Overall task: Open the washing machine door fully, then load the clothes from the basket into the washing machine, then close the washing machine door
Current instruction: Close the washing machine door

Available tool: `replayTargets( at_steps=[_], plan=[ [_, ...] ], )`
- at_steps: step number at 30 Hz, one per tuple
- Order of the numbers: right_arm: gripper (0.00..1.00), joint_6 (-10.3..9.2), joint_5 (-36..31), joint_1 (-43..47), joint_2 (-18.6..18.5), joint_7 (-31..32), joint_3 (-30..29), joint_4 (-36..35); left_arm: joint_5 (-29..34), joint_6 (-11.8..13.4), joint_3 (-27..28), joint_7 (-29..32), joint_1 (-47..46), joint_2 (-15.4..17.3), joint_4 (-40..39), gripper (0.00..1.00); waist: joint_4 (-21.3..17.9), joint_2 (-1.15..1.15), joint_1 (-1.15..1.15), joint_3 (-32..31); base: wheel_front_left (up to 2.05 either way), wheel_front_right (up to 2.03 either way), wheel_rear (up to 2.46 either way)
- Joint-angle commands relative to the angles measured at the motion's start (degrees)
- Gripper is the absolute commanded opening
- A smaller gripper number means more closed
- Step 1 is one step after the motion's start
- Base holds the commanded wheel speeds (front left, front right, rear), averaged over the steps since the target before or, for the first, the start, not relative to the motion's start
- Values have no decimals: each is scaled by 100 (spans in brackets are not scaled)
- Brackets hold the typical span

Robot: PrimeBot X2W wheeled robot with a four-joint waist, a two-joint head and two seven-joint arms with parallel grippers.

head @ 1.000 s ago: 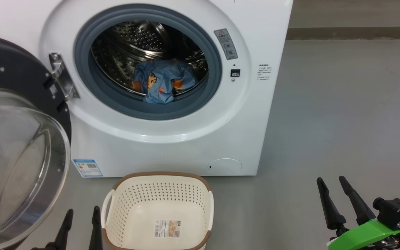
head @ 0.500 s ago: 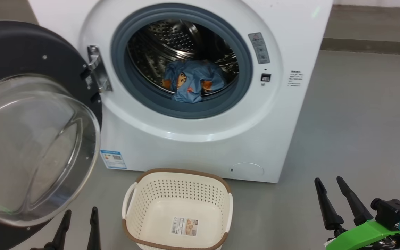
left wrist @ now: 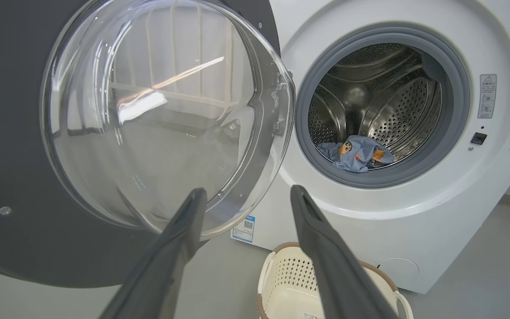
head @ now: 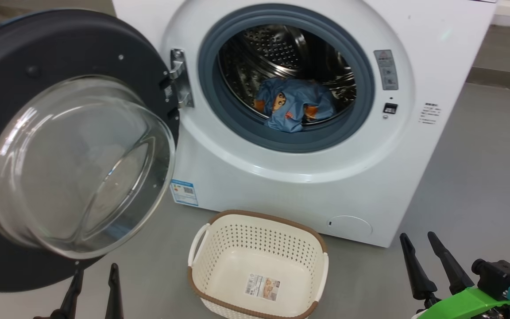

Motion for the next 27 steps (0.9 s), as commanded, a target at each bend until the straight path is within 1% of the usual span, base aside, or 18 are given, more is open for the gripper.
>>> replayTargets(
  at_steps=[1, 10, 27],
  plan=[
    [100, 52, 20, -77, -53, -26, 136, -152, 19, 56, 193, -64, -87, 71, -167, 100, 227, 0, 0, 5, 0, 0, 0],
    [100, 52, 28, -77, 37, -26, 138, -149, 22, 162, 194, -7, -86, 113, -196, 100, 664, 0, 0, -32, 0, 0, 0],
    [100, 52, 42, -94, 81, -26, 189, -181, 11, 334, 183, 12, -102, 140, -162, 100, 1083, 0, 0, -11, 0, 0, 0]
  ],
)
